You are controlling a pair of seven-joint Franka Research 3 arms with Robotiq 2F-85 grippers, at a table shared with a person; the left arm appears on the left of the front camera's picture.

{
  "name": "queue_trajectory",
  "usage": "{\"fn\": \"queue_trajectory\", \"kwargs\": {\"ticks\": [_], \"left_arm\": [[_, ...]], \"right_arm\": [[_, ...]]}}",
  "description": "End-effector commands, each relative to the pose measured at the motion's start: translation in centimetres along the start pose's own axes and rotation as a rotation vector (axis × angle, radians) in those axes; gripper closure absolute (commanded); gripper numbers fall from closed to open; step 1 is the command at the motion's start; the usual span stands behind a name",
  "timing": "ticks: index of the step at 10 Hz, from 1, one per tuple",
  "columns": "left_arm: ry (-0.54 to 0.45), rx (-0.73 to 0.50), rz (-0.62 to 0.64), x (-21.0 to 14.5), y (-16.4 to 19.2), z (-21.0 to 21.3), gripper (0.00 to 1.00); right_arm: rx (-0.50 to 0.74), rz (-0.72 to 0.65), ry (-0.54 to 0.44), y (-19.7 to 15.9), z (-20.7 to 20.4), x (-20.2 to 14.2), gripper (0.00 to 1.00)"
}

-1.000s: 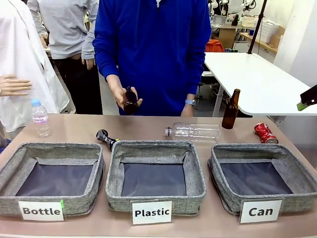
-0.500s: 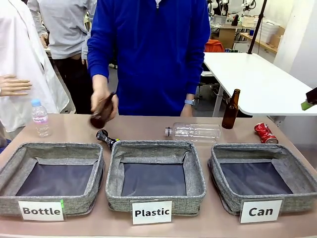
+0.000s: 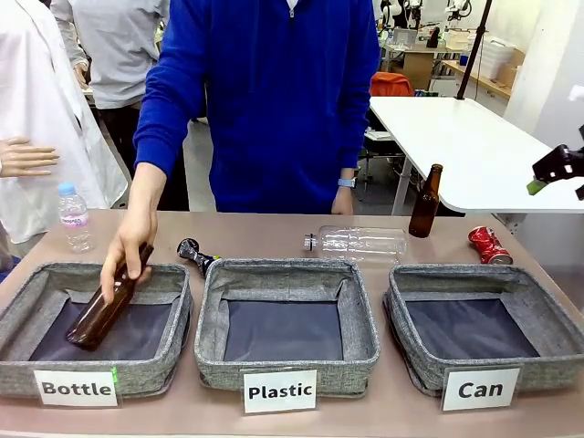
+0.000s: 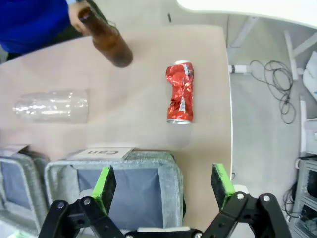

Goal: Sort the can waste into the basket.
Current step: Pick up the can waste from the table and place it in the right Fabric basket.

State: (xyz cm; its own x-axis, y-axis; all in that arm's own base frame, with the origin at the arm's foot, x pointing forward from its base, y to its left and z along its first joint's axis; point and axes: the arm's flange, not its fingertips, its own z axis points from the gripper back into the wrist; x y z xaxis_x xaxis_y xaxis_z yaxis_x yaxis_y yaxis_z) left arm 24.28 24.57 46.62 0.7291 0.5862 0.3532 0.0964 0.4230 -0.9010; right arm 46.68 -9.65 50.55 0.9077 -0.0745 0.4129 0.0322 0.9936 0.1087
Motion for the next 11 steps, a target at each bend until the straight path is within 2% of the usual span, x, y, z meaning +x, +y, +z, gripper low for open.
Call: {"fn": "queue_trajectory", "kwargs": {"ticks": [1, 2, 5, 7, 8, 11], "left_arm": [[-0.010, -0.020, -0.022, 0.2, -0.1, 0.1, 0.00], [-0.010, -0.020, -0.022, 0.2, -0.1, 0.1, 0.00], [0.000, 0.000, 0.001, 0.0, 0.1, 0.0, 0.00], [-0.005, 0.079, -0.127, 3.1, 0.1, 6.1, 0.00], [0.013, 0.054, -0.107, 3.5, -0.1, 8.1, 0.00], [0.040, 0.057, -0.063, 1.6, 0.5, 8.7, 0.00]], "right_arm": [[-0.010, 0.037, 0.040, -0.8, -2.5, 2.6, 0.00], [-0.041, 0.026, 0.060, -1.1, -4.5, 3.8, 0.00], [-0.002, 0.036, 0.120, -1.6, -8.6, 5.3, 0.00], [0.018, 0.024, 0.172, -2.2, -11.4, 6.1, 0.00], [0.022, 0.013, 0.191, -2.4, -12.4, 6.4, 0.00], [0.034, 0.000, 0.227, -2.8, -15.1, 6.6, 0.00]]}}
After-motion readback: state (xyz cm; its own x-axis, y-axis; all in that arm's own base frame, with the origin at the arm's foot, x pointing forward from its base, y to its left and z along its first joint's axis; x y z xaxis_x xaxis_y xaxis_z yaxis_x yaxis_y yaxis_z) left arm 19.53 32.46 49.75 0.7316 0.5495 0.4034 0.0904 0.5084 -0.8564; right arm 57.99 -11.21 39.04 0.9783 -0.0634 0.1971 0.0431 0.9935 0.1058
